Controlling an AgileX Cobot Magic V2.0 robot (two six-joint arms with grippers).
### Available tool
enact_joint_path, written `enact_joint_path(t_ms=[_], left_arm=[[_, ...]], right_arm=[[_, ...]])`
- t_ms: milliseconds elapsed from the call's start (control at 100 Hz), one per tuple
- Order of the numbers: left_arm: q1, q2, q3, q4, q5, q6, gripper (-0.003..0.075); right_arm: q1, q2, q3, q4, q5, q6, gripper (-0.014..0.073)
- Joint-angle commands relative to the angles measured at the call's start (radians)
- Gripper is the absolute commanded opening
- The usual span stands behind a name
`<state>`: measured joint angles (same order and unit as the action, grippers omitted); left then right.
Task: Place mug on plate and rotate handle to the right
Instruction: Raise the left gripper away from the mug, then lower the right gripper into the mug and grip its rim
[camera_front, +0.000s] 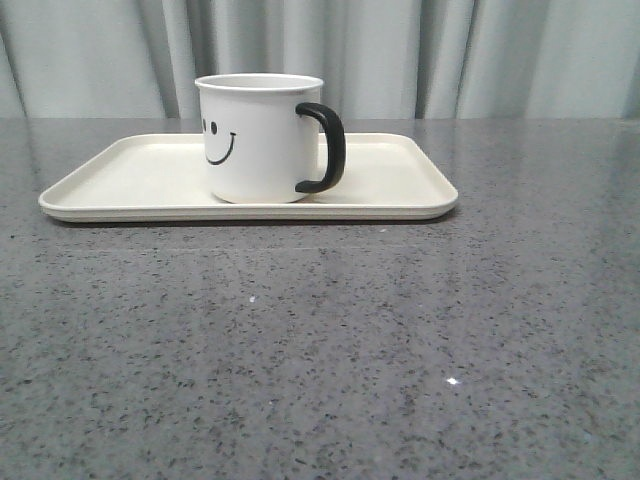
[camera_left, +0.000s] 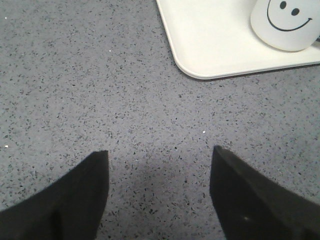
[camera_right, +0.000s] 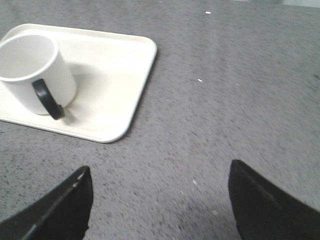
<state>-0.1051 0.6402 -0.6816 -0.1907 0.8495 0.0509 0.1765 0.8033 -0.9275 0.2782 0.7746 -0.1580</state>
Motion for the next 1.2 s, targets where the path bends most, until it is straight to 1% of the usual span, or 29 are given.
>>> enact_joint_path(t_ms=[0,250,460,670,840,1030,1190], left_arm=[[0.002,-0.002,-0.024,-0.013,-0.065,-0.007,0.0429],[0.002,-0.002,-0.024,-0.013,-0.065,-0.007,0.0430],[0.002,-0.002,-0.024,-0.013,-0.065,-0.007,0.0430],[0.002,-0.002,-0.024,-0.013,-0.065,-0.007,0.0430],[0.002,-0.002,-0.024,-0.013,-0.065,-0.007,0.0429],[0.002,-0.002,-0.024,-0.013,-0.065,-0.007,0.0430],[0.002,-0.002,-0.024,-0.013,-0.063,-0.007,0.0429]], right_arm=[[0.034,0.076,-0.089,0.031,-0.067,-0.029,0.0563],[0.179,0.326,-0.272,0.031,-0.105,-0.029,0.0563],[0.259,0.539,-0.442,0.029,-0.105,-0.029,0.0563],[0.291,0.715,-0.618,0.027,-0.091,-0.027,0.0563],[0.320,0.840,-0.737,0.027,-0.049,-0.025,0.0563],[0.333,0.944,-0.800,0.026,-0.020,-0.002,0.0563],[0.335,0.994,-0.802,0.026,-0.019,0.001,0.0563]])
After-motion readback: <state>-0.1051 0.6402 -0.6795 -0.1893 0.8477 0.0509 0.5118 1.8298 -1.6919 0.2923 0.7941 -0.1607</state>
